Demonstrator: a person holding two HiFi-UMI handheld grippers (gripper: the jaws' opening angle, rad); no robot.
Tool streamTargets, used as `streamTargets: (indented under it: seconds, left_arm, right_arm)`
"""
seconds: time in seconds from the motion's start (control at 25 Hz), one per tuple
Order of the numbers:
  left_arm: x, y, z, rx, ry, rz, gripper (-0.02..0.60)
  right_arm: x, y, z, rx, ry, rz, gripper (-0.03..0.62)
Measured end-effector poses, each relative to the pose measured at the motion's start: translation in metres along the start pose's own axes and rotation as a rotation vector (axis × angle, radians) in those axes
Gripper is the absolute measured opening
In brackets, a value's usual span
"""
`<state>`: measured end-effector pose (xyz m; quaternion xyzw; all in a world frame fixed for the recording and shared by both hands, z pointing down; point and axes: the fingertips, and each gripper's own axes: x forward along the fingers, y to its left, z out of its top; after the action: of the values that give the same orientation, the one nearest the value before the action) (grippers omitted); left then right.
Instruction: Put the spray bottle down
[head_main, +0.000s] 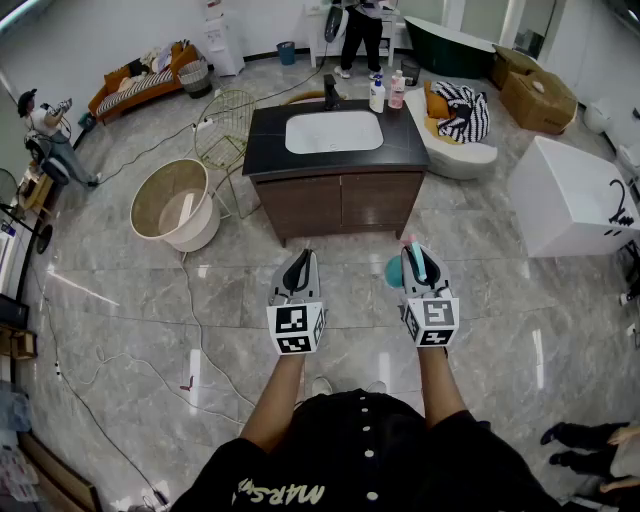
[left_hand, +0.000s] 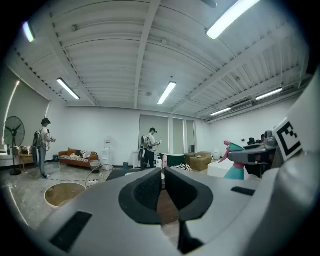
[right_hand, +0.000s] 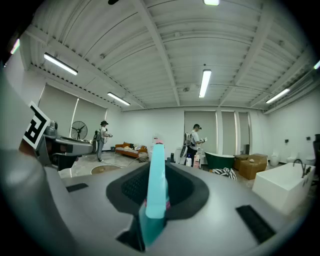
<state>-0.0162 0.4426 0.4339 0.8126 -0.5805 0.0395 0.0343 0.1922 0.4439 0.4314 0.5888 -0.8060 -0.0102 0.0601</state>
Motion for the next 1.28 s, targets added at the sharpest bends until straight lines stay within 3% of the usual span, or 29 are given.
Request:
streamTargets:
  seconds: [0.44, 1.28]
  left_arm:
    - [-0.002, 0.005, -0.001, -0.006, 0.003, -0.010, 0.028]
    - [0.015, 0.075, -0.012, -0.037, 0.004, -0.053, 0.028]
  right_arm:
    - [0.003, 0.009, 0.001, 0.007, 0.001, 0.003, 0.069]
    - [0.048, 0.057, -0.011, 0.045, 0.024, -0.044, 0.069]
